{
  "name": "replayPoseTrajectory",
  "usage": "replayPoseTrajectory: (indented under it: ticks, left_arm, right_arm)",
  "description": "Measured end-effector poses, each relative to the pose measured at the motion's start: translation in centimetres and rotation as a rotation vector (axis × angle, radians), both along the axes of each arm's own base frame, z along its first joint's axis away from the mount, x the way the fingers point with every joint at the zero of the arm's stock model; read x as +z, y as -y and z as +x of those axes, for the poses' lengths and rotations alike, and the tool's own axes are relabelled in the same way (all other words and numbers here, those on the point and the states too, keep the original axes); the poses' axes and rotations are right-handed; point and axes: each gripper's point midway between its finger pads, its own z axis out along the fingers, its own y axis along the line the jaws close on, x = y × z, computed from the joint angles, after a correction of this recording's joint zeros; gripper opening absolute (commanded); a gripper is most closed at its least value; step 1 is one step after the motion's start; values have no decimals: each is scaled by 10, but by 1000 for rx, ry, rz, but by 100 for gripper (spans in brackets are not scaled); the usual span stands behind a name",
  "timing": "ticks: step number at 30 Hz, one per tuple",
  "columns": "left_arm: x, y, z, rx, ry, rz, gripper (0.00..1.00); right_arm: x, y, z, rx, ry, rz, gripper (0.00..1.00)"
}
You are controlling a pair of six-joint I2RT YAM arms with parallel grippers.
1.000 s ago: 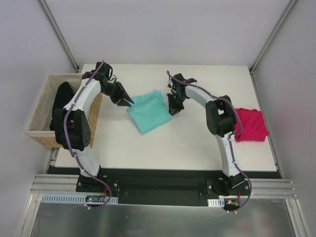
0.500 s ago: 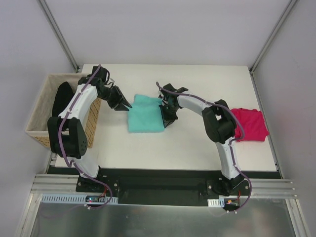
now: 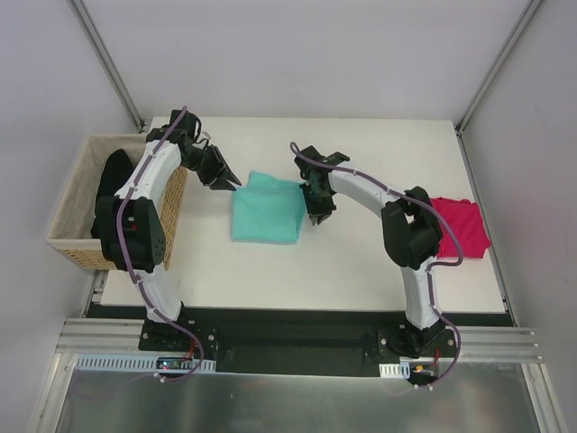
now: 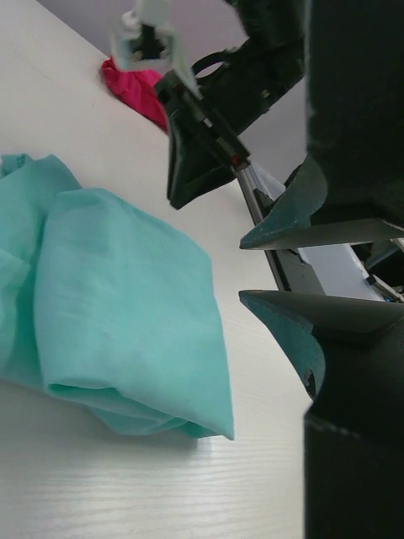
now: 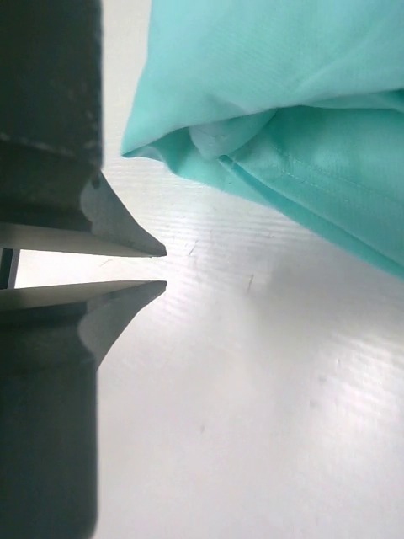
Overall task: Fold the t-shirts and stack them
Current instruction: Fold the long partially folded tshirt into a neat square
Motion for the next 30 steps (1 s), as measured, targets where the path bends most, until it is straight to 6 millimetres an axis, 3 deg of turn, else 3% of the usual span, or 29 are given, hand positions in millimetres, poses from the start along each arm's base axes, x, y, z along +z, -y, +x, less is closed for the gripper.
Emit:
replayPoseTrajectory:
  ticks: [6, 9, 14, 18, 30]
  left_arm:
    - [-15, -8, 29, -1, 0, 6, 26]
    - [-28, -16, 38, -2, -17, 17, 26]
    - [-49, -32, 47, -4, -67, 32, 26]
    - [-54, -41, 42, -10, -90, 64, 27]
    - [-61, -42, 36, -48, -114, 73, 27]
  right_arm:
    - [57, 10, 22, -46, 164, -1, 21]
    - [73, 6, 31, -59, 208, 20, 22]
    - [76, 2, 36, -67, 208, 20, 22]
    - [75, -8, 48, -70, 216, 31, 22]
    - [71, -27, 74, -76, 214, 84, 23]
